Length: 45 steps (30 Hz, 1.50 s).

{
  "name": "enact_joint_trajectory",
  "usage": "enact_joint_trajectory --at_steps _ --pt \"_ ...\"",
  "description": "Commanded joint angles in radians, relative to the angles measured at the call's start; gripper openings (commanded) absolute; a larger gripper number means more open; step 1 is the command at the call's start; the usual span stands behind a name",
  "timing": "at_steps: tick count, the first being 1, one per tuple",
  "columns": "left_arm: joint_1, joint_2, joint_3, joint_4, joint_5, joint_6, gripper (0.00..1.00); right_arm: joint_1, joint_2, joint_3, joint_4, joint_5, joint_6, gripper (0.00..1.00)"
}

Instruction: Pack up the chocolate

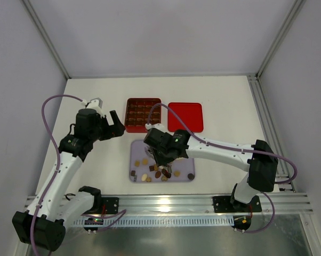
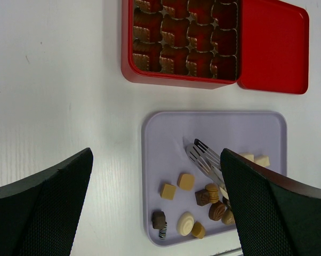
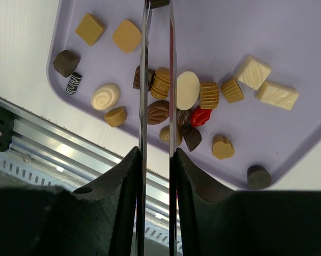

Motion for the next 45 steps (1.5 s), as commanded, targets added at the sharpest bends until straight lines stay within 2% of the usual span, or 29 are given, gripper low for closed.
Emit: enact_joint_trajectory --at_steps 1,13,20,27,33,39,45 --pt "0.002 -0.014 0.024 0.009 -0.011 0.007 1.0 -0.001 -0.005 0.001 0.029 0.003 -0.012 0.27" --pt "0.002 -0.015 0.024 0.009 -0.014 0.008 1.0 -0.047 -0.12 0.064 -0.026 -0.021 -0.068 0.21" --pt "0.002 -0.009 0.024 0.007 -0.013 0.008 1.0 -0.151 -0.124 0.15 -0.015 -0.041 -0.138 0.21" --pt "0.002 -0.003 0.024 0.009 -0.005 0.005 1.0 -0.277 0.011 0.329 0.069 -0.05 -0.261 0.21" --pt "0.0 -0.003 0.022 0.01 -0.003 0.004 1.0 -0.337 0.187 0.499 0.104 -0.027 -0.353 0.21" --pt "0.002 0.002 0.021 0.012 -0.003 0.003 1.0 -0.35 0.343 0.657 0.08 -0.006 -0.394 0.21" --pt "0.002 0.005 0.022 0.012 -0.002 0.002 1.0 -0.35 0.437 0.721 0.077 0.006 -0.407 0.21"
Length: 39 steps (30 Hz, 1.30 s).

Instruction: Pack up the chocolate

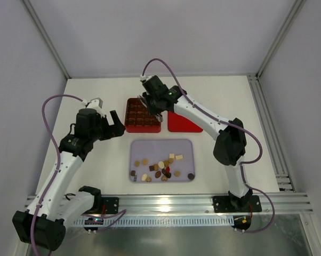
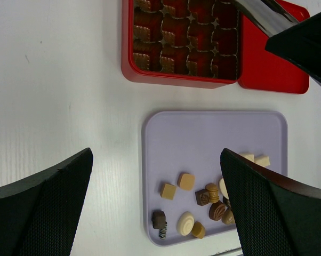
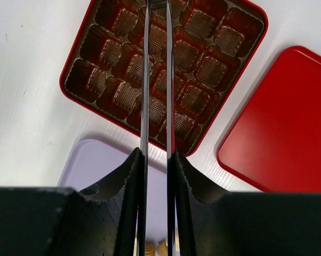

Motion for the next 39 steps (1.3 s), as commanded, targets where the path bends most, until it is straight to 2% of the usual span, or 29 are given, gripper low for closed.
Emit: enact_joint_trajectory --at_steps 1,9,20,30,35,39 --pt "0.002 0.0 0.021 0.012 -0.002 0.004 1.0 0.002 0.017 0.066 0.023 0.027 -0.026 0.21" --pt "0.002 0.005 0.024 0.012 -0.004 0.004 1.0 -0.001 0.06 0.075 0.025 0.03 -0.027 0.22" --pt "0.002 0.005 0.022 0.012 -0.007 0.005 1.0 0.0 0.086 0.09 0.017 0.035 -0.027 0.36" --pt "0.002 0.006 0.024 0.012 -0.005 0.004 1.0 0.002 0.087 0.13 0.003 0.036 -0.033 0.44" --pt "0.002 0.002 0.022 0.012 -0.011 0.004 1.0 0.002 0.046 0.133 -0.023 0.033 -0.032 0.44" --pt "0.002 0.002 0.024 0.012 -0.011 0.004 1.0 0.005 -0.052 0.067 -0.035 0.016 -0.026 0.43"
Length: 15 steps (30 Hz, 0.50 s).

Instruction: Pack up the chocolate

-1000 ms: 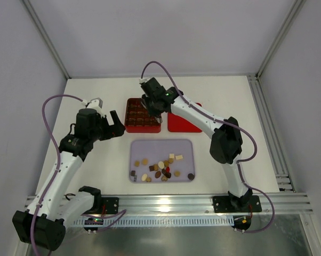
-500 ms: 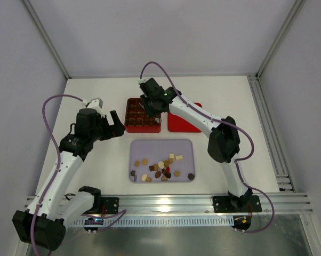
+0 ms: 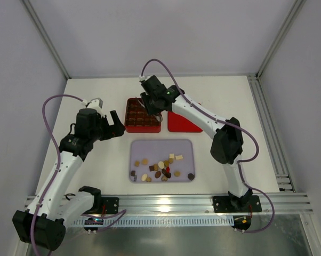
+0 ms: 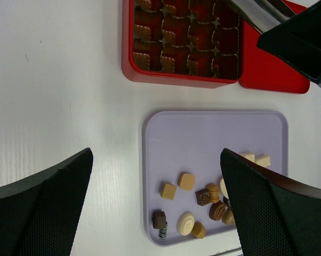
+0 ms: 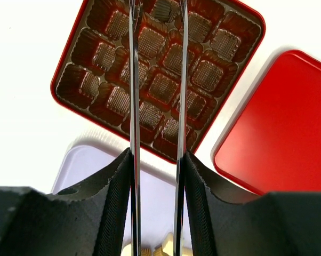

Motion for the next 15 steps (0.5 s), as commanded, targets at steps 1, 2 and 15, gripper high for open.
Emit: enact_joint_trajectory --at_steps 1,2,15 --pt "0.002 -0.004 0.024 0.012 -0.013 0.004 1.0 0.008 -0.188 -0.071 -0.004 -0.003 -0.007 0.43" --pt "0.002 -0.007 0.024 0.012 -0.013 0.005 1.0 0.011 -0.217 -0.102 -0.005 -0.003 -0.003 0.43" --pt "0.002 -0.011 0.025 0.012 -0.024 0.005 1.0 0.235 -0.671 -0.652 -0.011 -0.105 0.063 0.43"
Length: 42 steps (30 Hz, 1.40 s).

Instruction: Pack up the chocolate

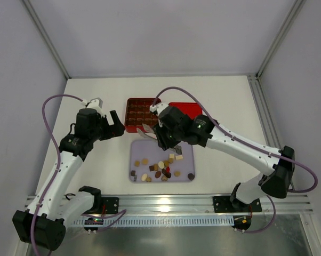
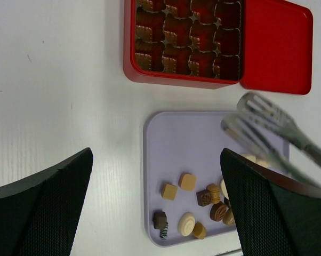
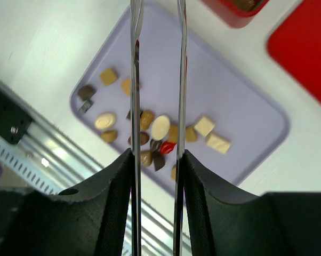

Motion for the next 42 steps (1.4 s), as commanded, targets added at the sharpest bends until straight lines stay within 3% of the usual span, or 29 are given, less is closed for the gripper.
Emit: enact_joint_trajectory --at_steps 1,12,42 --pt "0.002 -0.008 0.025 0.012 -0.015 0.005 1.0 0.073 -0.044 -0.068 0.004 -0.051 0.025 0.43" --pt "0.002 -0.001 0.024 0.009 -0.021 0.007 1.0 0.215 0.002 -0.091 -0.033 -0.074 -0.015 0.43" --pt "0.0 0.002 0.024 0.006 -0.02 0.008 0.99 0.241 0.155 -0.028 -0.032 -0.051 -0.076 0.45"
